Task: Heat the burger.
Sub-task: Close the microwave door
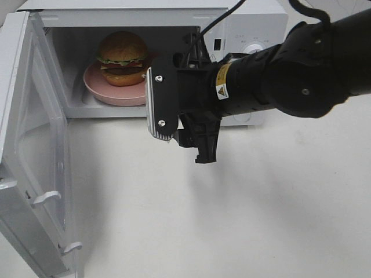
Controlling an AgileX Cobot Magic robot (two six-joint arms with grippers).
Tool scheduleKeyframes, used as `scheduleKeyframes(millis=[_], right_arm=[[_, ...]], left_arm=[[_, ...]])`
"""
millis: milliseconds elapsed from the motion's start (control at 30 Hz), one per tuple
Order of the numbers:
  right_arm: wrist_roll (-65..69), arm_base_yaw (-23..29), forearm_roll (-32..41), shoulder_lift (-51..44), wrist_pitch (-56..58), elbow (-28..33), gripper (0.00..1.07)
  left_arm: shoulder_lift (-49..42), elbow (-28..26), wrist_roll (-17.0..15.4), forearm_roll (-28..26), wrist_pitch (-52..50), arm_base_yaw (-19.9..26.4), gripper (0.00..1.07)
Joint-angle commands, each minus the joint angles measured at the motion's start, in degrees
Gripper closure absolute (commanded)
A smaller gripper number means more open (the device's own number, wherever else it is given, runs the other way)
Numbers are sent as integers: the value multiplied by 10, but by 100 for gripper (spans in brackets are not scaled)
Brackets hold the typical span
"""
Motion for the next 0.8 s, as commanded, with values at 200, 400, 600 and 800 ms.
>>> scheduleKeyframes(millis=[200, 400, 600, 800], right_arm=[[108, -1, 3, -72, -3, 67, 31], [251, -1, 20, -138, 47, 100, 31], [415, -1, 108, -201, 190, 100, 31], [459, -1, 175, -257, 283, 99, 32]], left_arm=[[-11, 1, 1, -2, -5, 2, 9], [-11, 1, 1, -2, -5, 2, 9], [-11, 1, 1, -2, -5, 2, 9], [-11, 1, 1, -2, -5, 2, 9]])
